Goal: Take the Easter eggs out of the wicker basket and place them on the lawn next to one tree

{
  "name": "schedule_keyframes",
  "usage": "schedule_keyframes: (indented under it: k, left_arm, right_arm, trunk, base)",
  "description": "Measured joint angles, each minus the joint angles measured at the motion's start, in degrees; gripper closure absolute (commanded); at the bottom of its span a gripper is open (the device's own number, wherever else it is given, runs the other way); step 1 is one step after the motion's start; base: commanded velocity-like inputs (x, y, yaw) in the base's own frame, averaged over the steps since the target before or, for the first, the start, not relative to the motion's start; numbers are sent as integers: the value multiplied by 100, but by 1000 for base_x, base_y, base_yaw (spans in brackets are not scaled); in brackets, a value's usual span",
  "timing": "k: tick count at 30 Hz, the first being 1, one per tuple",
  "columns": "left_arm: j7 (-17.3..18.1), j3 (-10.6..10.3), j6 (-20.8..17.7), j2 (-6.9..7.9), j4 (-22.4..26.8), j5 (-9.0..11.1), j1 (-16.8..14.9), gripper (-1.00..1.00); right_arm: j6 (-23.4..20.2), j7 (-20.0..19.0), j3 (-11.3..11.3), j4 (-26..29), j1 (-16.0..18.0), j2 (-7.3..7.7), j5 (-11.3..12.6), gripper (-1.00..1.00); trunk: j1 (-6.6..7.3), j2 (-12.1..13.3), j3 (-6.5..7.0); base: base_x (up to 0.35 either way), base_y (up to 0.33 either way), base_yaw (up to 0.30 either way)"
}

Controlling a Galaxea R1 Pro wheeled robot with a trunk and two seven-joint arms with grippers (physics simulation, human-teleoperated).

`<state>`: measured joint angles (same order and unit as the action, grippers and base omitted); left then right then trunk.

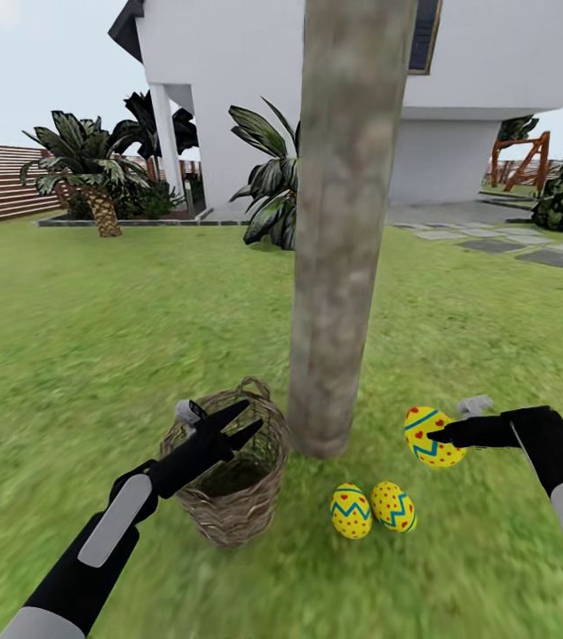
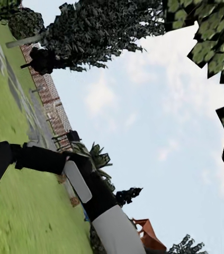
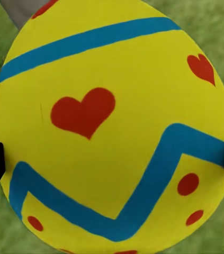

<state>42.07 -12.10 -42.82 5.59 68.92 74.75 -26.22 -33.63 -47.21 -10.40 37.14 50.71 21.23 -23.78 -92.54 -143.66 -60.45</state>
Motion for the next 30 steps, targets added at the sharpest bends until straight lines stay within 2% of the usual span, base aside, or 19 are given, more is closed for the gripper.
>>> schedule_keyframes:
  k: [3, 5, 6, 7, 9, 10, 12, 14, 17, 20, 30]
  left_arm:
    - [0, 0, 0, 0, 0, 1, 0, -100]
    - [0, 1, -1, 0, 0, 5, 0, -100]
    - [0, -1, -1, 0, -1, 3, 0, -100]
    - [0, -2, -1, 0, -1, 4, -1, -100]
    - [2, -2, -1, -1, -1, 6, -1, -100]
    - [5, -6, -1, -1, -1, 8, -2, -100]
    - [-6, -18, 59, -56, 1, 42, 62, -100]
    - [-4, 5, 29, -47, 39, 39, 92, -100]
    - [15, 27, 6, -52, 65, 41, 184, -100]
    - [4, 32, -1, -61, 108, 34, 216, -100]
    - [2, 32, -1, -62, 109, 32, 218, -100]
  right_arm:
    - [64, 360, 3, -67, 0, -6, 5, 100]
    - [72, 828, 9, -188, 0, -16, -3, 100]
    - [119, 1432, 12, -326, -1, -106, -11, 100]
    - [230, 1844, 14, -442, -1, -207, -15, 100]
    - [812, 2809, 29, -1008, -49, -534, -60, 100]
    - [1307, 3364, 50, -1472, -66, -699, -73, 100]
    - [1309, 3354, 64, -1533, -55, -713, -40, 100]
    - [1283, 3298, 66, -1597, -54, -700, -37, 100]
    - [1276, 3288, 54, -1619, -60, -777, -15, 100]
    - [1276, 3292, 49, -1589, -67, -869, -11, 100]
    - [1276, 3293, 49, -1610, -71, -876, -14, 100]
  trunk:
    - [0, 0, 0]
    - [0, 0, 0]
    - [0, 0, 0]
    - [0, 0, 0]
    - [-1, 1, -1]
    - [-1, 1, -1]
    - [0, -2, -1]
    - [-1, -1, -1]
    - [-1, -1, -1]
    - [-4, 0, -1]
    - [-4, 0, -2]
  base:
    - [0, -335, 291]
    - [0, -334, 272]
    - [0, -334, 222]
    - [0, -334, 146]
    - [0, -334, 50]
    - [0, 0, 0]
    - [0, 0, 0]
    - [0, 0, 0]
    - [-20, 0, 0]
    - [-278, 0, 0]
    - [-315, -5, 0]
